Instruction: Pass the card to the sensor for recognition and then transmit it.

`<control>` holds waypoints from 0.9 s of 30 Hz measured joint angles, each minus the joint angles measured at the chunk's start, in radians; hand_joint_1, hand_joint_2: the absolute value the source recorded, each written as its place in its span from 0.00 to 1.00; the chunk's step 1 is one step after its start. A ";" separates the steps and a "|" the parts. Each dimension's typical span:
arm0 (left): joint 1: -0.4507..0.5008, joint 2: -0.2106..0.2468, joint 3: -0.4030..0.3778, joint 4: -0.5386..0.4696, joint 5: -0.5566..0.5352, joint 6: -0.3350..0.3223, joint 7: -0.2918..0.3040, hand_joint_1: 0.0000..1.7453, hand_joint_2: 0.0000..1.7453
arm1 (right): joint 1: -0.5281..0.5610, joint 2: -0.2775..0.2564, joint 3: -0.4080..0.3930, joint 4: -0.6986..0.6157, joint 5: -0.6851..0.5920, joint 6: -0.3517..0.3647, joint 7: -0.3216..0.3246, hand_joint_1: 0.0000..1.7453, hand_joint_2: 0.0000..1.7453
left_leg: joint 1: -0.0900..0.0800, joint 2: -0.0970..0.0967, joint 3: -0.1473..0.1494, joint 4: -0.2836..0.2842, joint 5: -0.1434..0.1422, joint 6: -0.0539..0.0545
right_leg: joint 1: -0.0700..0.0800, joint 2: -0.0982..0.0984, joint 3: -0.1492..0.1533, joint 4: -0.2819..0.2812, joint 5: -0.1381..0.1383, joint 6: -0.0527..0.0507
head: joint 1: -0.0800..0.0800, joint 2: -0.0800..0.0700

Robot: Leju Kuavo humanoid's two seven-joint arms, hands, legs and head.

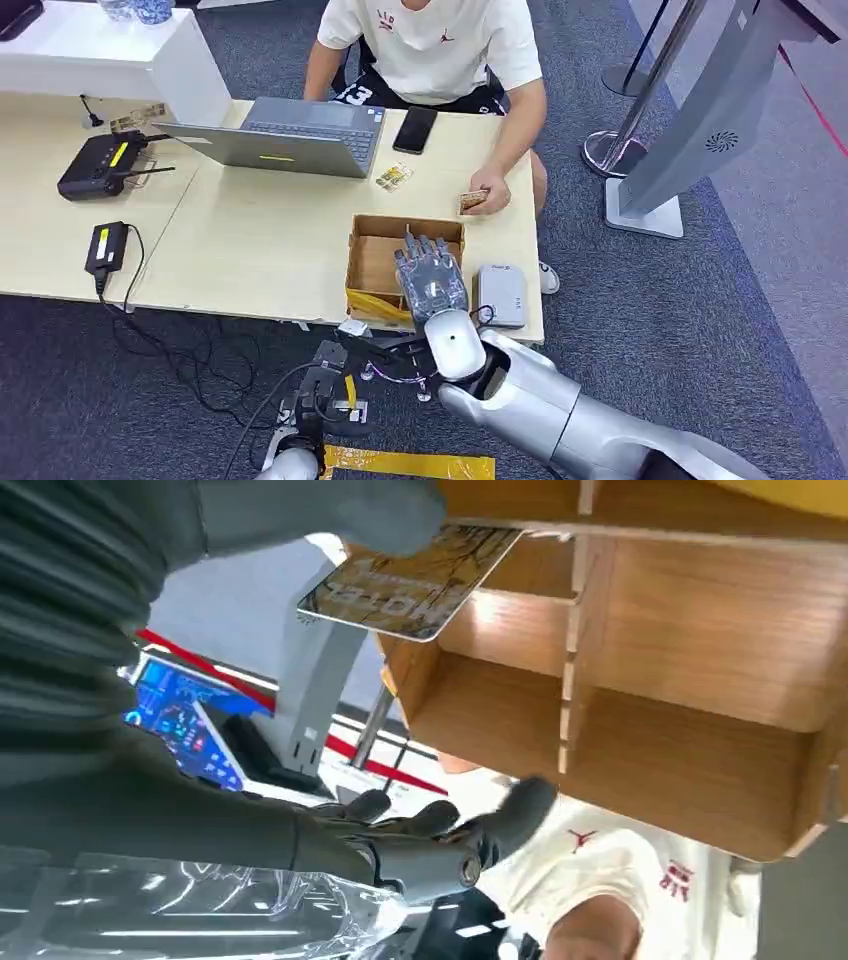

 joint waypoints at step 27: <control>0.000 -0.001 0.000 0.000 -0.010 -0.013 0.014 0.00 1.00 | 0.002 -0.015 -0.019 0.013 -0.002 0.011 0.013 0.38 1.00 | 0.000 0.000 0.000 0.000 0.000 0.000 | 0.000 0.000 0.000 0.000 0.000 0.000 | 0.000 0.000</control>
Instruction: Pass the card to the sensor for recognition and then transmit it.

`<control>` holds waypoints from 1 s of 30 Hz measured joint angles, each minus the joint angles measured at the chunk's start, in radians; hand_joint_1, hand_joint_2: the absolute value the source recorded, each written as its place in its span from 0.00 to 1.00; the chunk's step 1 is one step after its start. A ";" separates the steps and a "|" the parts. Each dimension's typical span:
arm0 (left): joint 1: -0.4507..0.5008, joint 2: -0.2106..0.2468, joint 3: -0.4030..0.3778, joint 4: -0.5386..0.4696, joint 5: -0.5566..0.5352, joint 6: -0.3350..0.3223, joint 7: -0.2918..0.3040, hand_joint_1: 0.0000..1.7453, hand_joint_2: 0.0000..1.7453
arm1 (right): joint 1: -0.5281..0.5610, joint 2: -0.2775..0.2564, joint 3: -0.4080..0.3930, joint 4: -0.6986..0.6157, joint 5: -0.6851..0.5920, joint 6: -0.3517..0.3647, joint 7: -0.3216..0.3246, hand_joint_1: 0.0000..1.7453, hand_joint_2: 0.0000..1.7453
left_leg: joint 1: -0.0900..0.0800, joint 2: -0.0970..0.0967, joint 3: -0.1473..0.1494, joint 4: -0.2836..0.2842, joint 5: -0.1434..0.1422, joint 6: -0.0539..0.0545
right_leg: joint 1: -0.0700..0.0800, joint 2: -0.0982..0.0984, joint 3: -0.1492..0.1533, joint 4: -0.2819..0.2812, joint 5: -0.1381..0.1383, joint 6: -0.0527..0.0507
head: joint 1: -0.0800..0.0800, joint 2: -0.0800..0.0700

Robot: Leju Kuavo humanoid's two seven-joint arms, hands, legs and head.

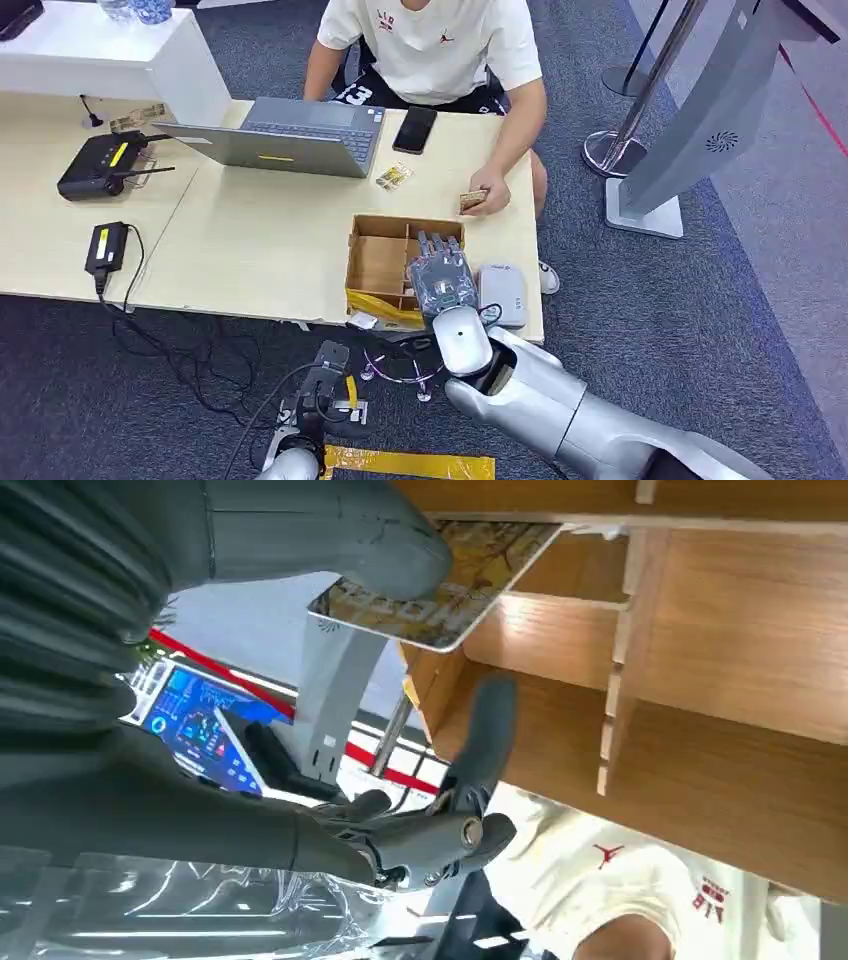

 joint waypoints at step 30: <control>-0.007 -0.002 0.000 0.008 -0.021 -0.009 0.010 0.00 1.00 | 0.001 -0.004 -0.026 0.021 -0.002 0.020 0.003 1.00 1.00 | 0.000 0.000 0.000 0.000 0.000 0.000 | 0.000 0.000 0.000 0.000 0.000 0.000 | 0.000 0.000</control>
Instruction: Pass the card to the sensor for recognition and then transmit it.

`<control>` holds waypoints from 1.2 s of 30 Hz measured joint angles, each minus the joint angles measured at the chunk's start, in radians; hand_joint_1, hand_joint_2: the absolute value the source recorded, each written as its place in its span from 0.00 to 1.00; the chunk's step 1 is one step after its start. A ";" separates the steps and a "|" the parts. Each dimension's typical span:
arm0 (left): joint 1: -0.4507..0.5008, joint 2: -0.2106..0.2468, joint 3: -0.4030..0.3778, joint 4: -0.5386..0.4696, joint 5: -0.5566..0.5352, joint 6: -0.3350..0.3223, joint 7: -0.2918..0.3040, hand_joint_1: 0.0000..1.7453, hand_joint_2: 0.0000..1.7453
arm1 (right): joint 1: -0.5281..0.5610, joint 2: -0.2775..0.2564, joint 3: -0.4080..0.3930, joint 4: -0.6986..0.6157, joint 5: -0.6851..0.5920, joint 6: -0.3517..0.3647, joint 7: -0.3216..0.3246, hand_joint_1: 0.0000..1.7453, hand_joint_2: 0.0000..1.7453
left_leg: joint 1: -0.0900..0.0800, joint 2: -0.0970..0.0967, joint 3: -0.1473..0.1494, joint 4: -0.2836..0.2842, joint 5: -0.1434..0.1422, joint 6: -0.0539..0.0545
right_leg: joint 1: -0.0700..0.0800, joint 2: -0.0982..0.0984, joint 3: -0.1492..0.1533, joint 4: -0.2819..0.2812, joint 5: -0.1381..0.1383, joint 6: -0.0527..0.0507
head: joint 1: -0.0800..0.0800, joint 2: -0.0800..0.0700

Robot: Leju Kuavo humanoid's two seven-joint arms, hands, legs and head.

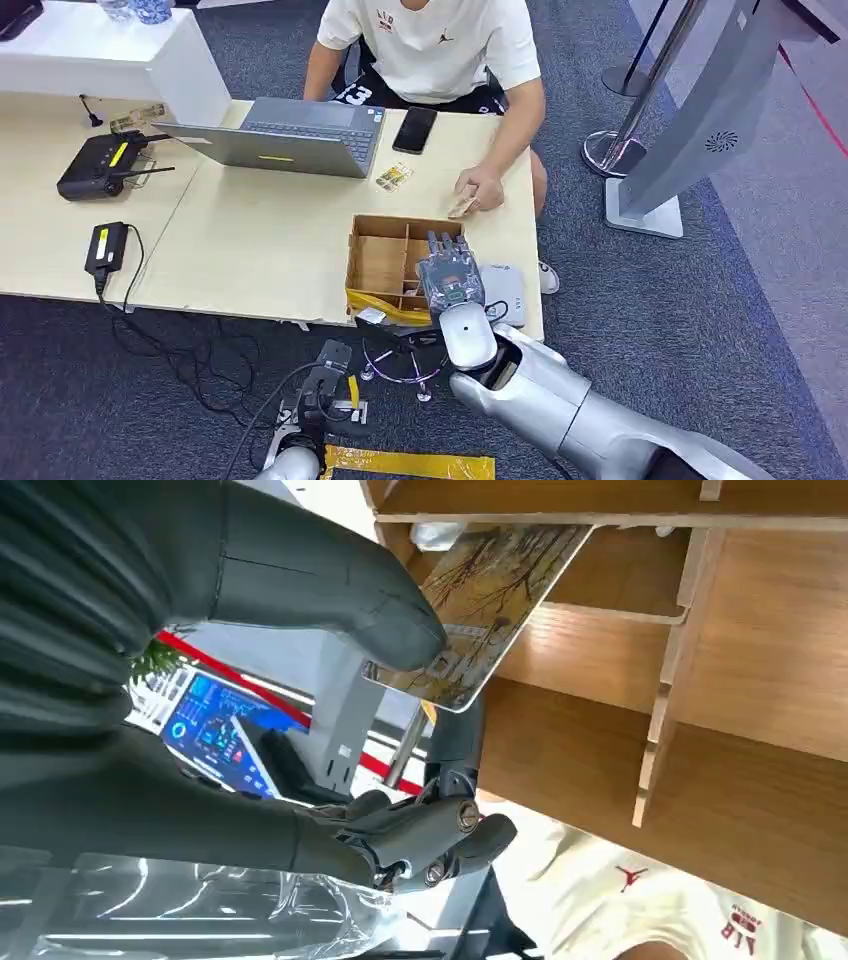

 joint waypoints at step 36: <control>-0.003 -0.001 0.000 0.017 -0.031 0.009 0.000 0.00 1.00 | -0.043 -0.029 -0.025 -0.018 0.095 -0.059 0.038 1.00 1.00 | 0.000 0.000 0.000 0.000 0.000 0.000 | 0.000 0.000 0.000 0.000 0.000 0.000 | 0.000 0.000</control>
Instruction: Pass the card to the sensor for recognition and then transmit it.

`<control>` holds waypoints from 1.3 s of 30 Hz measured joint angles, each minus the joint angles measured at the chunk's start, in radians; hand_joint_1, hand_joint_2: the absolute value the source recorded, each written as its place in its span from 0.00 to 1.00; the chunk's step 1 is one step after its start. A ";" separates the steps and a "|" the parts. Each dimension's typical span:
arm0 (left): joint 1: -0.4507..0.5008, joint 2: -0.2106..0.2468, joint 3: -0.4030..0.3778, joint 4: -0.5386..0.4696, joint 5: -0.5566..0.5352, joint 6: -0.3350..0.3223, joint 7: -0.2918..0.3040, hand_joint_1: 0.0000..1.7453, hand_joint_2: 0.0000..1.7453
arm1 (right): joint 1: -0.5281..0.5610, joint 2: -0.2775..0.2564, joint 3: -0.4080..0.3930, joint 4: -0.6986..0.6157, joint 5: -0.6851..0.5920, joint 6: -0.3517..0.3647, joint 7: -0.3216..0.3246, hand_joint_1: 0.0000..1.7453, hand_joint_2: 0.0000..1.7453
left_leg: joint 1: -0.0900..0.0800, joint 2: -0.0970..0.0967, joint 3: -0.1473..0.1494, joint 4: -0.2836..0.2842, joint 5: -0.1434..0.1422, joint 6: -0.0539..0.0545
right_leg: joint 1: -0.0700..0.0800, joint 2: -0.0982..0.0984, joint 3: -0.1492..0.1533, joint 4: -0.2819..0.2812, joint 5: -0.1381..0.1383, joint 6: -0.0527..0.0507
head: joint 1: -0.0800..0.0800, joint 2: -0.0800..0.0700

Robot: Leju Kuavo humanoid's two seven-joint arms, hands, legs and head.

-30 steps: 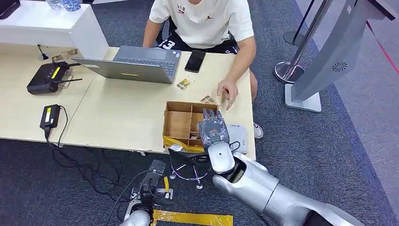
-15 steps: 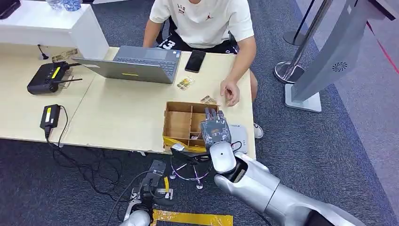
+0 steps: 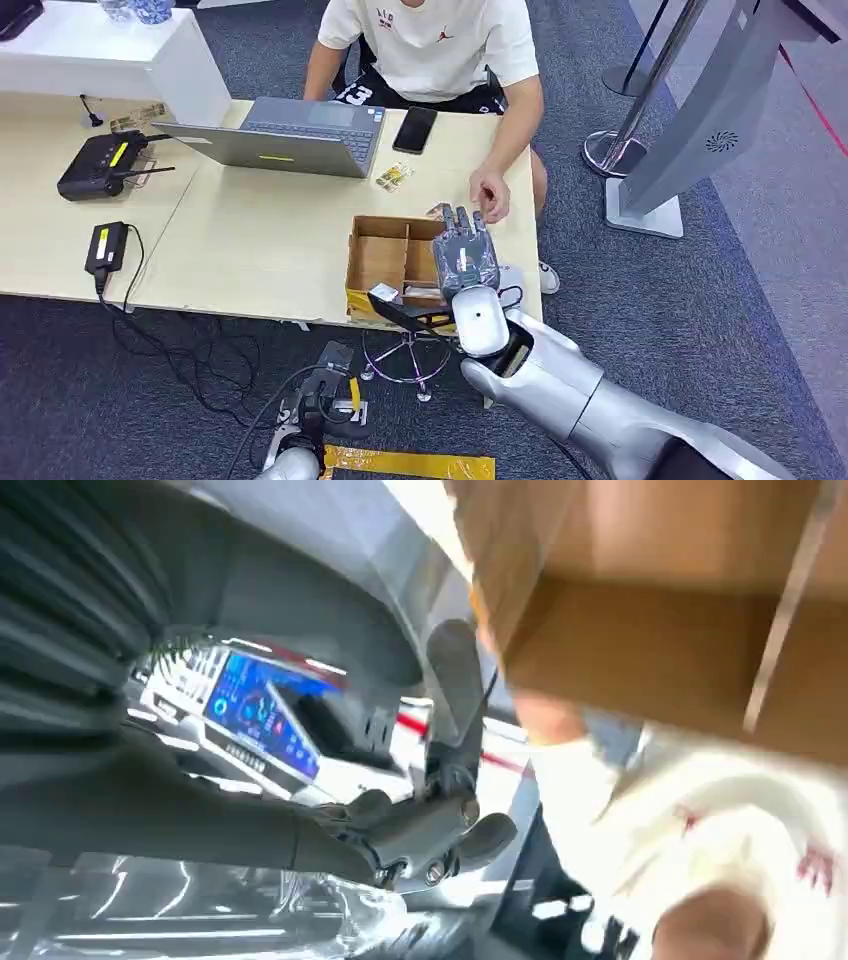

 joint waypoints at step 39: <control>0.012 -0.052 0.000 0.030 0.031 0.031 -0.098 0.00 1.00 | -0.239 -0.023 0.014 -0.235 0.276 -0.285 0.008 1.00 1.00 | 0.000 0.000 0.000 0.000 0.000 0.000 | 0.000 0.000 0.000 0.000 0.000 0.000 | -0.001 0.000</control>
